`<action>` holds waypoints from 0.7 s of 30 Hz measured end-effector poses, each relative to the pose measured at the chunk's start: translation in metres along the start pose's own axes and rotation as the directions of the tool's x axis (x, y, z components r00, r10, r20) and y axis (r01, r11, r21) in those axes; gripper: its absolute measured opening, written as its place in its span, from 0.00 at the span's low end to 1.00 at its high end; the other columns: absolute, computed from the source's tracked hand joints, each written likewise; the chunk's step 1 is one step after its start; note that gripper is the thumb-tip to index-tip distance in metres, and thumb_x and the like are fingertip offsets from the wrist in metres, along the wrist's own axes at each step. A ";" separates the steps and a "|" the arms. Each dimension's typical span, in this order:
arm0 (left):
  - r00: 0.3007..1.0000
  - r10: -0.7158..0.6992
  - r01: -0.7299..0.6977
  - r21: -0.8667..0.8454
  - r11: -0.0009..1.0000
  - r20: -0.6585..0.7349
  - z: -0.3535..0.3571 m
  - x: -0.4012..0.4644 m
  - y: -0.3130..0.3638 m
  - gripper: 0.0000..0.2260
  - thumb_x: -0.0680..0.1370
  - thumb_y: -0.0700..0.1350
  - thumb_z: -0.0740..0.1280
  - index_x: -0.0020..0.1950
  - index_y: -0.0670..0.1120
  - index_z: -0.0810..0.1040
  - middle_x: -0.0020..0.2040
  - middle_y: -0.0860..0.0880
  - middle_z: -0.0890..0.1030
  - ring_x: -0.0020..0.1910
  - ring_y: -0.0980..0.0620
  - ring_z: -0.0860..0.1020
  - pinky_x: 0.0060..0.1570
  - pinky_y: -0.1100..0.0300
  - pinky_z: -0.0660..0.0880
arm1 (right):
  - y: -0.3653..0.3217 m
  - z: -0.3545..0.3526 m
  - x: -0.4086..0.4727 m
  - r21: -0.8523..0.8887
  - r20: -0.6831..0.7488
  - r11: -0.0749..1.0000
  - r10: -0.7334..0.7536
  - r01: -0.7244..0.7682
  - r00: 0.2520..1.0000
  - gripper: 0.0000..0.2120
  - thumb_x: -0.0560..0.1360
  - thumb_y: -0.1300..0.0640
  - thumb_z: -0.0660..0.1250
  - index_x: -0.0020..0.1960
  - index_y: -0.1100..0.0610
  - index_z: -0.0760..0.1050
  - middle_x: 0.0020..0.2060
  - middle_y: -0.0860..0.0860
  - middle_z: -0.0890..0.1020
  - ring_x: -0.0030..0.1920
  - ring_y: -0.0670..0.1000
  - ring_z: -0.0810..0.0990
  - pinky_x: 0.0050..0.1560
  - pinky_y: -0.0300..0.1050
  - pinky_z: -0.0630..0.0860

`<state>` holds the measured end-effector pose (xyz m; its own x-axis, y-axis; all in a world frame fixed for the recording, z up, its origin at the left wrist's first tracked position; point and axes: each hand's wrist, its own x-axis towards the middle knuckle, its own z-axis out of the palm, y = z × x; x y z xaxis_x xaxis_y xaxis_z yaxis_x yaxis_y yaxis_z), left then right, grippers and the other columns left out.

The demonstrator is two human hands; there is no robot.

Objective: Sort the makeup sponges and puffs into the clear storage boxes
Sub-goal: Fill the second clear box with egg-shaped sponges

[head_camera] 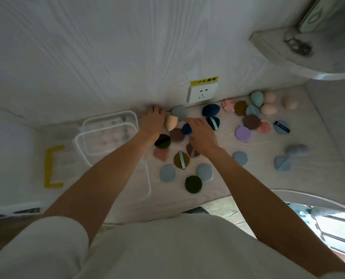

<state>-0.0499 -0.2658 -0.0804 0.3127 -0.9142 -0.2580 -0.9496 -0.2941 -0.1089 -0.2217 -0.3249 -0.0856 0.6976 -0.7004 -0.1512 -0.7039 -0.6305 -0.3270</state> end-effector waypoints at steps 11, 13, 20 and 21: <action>0.881 -0.197 -0.222 -0.744 0.631 -0.430 -0.050 -0.093 0.003 0.17 0.74 0.45 0.68 0.60 0.42 0.71 0.58 0.46 0.75 0.54 0.52 0.75 0.51 0.62 0.74 | 0.002 0.001 0.008 0.090 -0.092 0.993 -0.063 0.071 0.994 0.19 0.75 0.60 0.64 0.65 0.59 0.68 0.62 0.57 0.74 0.62 0.57 0.69 0.64 0.47 0.65; 0.874 -0.389 -0.122 -0.906 0.404 -0.291 -0.048 -0.122 -0.006 0.16 0.73 0.45 0.71 0.57 0.45 0.70 0.57 0.53 0.76 0.54 0.57 0.76 0.50 0.66 0.75 | -0.014 -0.015 -0.005 0.300 -0.164 0.949 -0.049 0.097 0.985 0.18 0.75 0.57 0.66 0.63 0.59 0.69 0.58 0.56 0.75 0.58 0.55 0.72 0.57 0.44 0.67; 0.865 -0.494 0.068 -0.958 0.280 -0.084 -0.003 -0.214 -0.048 0.17 0.72 0.42 0.72 0.55 0.50 0.68 0.53 0.56 0.77 0.51 0.62 0.77 0.48 0.67 0.76 | -0.106 -0.019 -0.060 0.715 0.009 0.672 -0.280 0.190 0.960 0.18 0.73 0.57 0.70 0.58 0.58 0.67 0.52 0.49 0.75 0.49 0.46 0.75 0.45 0.34 0.74; 0.878 -0.472 0.078 -0.946 0.315 -0.085 0.007 -0.223 -0.052 0.17 0.72 0.43 0.72 0.56 0.50 0.69 0.54 0.54 0.78 0.52 0.61 0.77 0.49 0.65 0.76 | -0.115 -0.010 -0.065 0.691 0.031 0.680 -0.368 0.246 0.929 0.18 0.72 0.57 0.71 0.58 0.58 0.68 0.52 0.50 0.76 0.49 0.47 0.75 0.46 0.38 0.75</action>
<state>-0.0702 -0.0444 -0.0238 0.7206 -0.6871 -0.0935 -0.2972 -0.4278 0.8536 -0.1875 -0.2097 -0.0288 0.9116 -0.4081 -0.0492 -0.2145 -0.3703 -0.9038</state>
